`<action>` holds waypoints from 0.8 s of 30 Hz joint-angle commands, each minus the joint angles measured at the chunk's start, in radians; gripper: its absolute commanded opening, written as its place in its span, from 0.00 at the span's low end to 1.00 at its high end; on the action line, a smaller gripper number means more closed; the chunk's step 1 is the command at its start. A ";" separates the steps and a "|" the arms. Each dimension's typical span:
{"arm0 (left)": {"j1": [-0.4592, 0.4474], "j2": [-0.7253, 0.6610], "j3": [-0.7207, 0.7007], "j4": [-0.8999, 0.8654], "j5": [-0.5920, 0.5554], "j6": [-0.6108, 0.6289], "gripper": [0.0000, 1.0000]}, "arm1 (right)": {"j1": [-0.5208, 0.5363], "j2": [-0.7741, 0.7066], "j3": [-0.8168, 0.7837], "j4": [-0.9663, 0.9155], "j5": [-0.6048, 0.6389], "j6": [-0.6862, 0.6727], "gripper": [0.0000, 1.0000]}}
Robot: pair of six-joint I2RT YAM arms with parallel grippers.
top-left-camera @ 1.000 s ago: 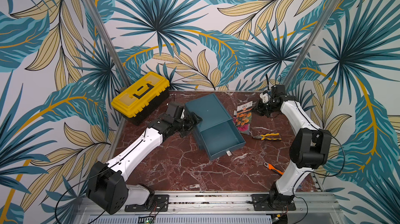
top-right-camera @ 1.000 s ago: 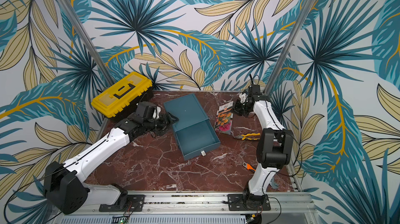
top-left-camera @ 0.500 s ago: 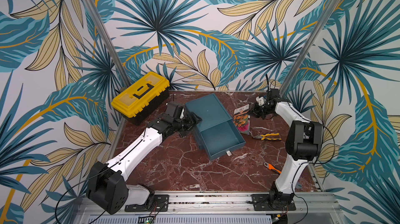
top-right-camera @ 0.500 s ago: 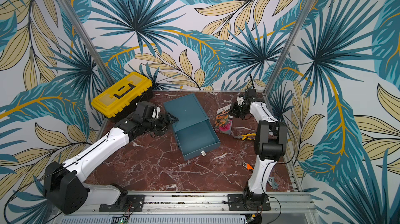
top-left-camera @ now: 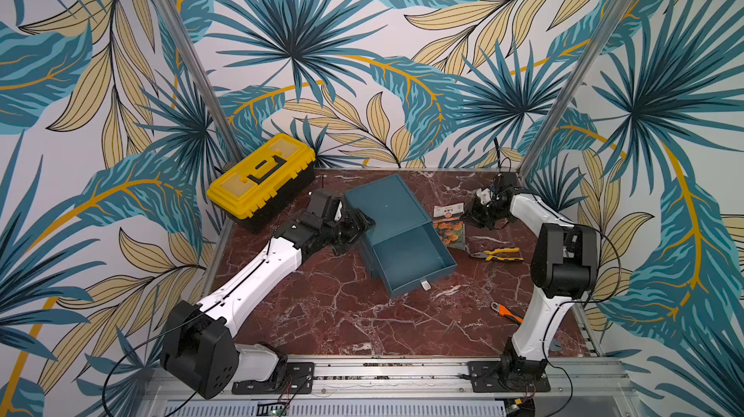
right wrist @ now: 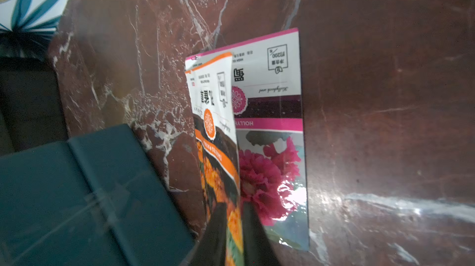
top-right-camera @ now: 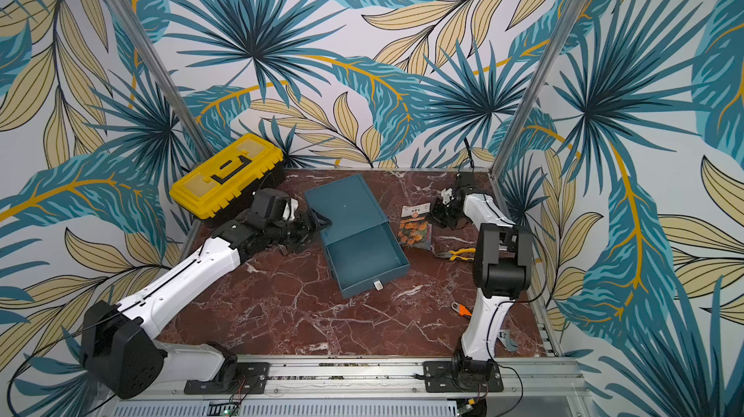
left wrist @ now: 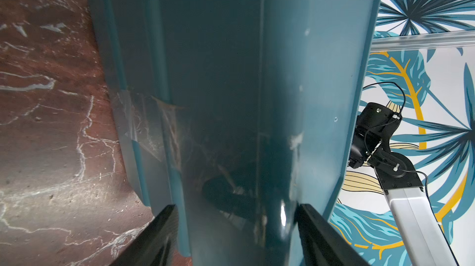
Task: Take the seed bags out of the drawer
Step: Place the seed packet at the center of the board.
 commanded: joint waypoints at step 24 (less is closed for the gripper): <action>0.010 -0.014 0.020 -0.066 -0.036 0.018 0.79 | 0.023 -0.556 -0.252 -0.195 0.149 0.053 0.33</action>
